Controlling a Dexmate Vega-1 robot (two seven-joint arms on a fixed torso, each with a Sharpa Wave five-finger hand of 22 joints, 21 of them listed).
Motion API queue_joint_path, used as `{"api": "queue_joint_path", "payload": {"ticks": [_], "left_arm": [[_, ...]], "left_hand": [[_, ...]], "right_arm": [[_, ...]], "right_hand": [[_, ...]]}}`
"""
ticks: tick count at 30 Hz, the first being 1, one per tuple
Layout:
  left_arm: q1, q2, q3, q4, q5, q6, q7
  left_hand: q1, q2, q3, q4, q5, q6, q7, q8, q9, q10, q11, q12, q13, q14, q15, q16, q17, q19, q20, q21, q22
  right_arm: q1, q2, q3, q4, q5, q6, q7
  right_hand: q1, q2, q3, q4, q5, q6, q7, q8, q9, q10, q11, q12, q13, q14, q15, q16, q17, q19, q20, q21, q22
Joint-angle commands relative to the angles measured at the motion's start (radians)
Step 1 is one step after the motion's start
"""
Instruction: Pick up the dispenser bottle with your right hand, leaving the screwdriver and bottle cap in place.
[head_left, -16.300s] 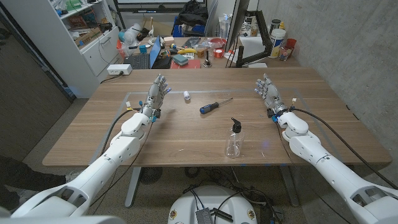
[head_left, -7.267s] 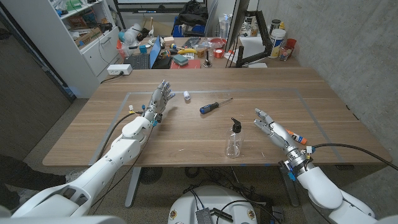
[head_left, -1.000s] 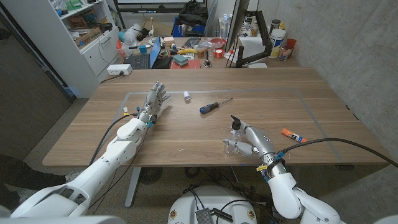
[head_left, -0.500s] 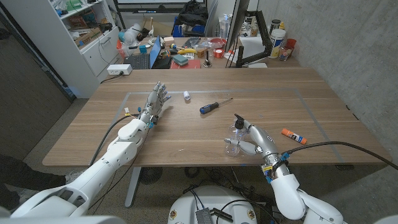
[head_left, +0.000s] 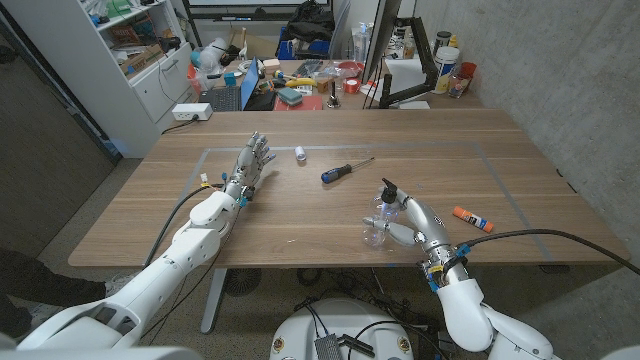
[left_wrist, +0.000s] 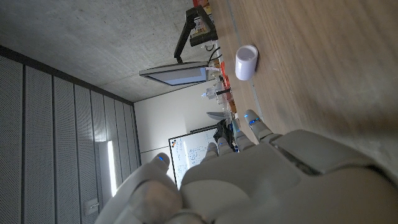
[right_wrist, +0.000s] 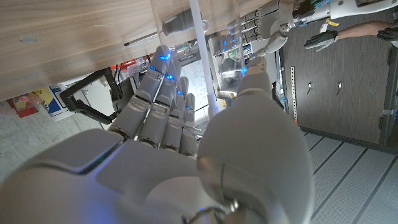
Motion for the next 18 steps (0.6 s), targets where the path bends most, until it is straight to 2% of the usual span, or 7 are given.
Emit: {"api": "queue_joint_path", "payload": {"ticks": [1, 18], "left_arm": [[-0.011, -0.006, 0.000, 0.027, -0.005, -0.006, -0.015], [-0.036, -0.014, 0.001, 0.074, -0.005, -0.017, -0.046]], "left_hand": [[-0.005, 0.110, -0.003, -0.002, 0.005, -0.207, 0.003, 0.007, 0.004, -0.189, 0.002, 0.002, 0.005, -0.209, -0.052, 0.002, 0.004, -0.231, -0.085, -0.001, 0.003], [-0.005, 0.111, -0.006, -0.002, 0.006, -0.207, 0.003, 0.007, 0.004, -0.187, 0.004, 0.003, 0.005, -0.209, -0.052, 0.002, 0.004, -0.231, -0.085, -0.002, 0.002]], "right_arm": [[0.012, 0.011, 0.012, 0.002, -0.021, 0.014, 0.002], [0.044, -0.012, 0.022, -0.029, -0.063, -0.012, 0.064]], "right_hand": [[0.147, 0.138, 0.098, 0.030, -0.007, 0.250, -0.169, 0.009, 0.006, 0.102, -0.094, 0.007, 0.007, 0.060, -0.180, 0.006, 0.005, 0.031, -0.163, 0.012, 0.008], [0.152, 0.133, 0.100, 0.033, -0.015, 0.249, -0.168, 0.020, 0.017, 0.104, -0.093, 0.010, 0.015, 0.063, -0.179, -0.002, 0.012, 0.023, -0.162, 0.033, 0.016]]}}
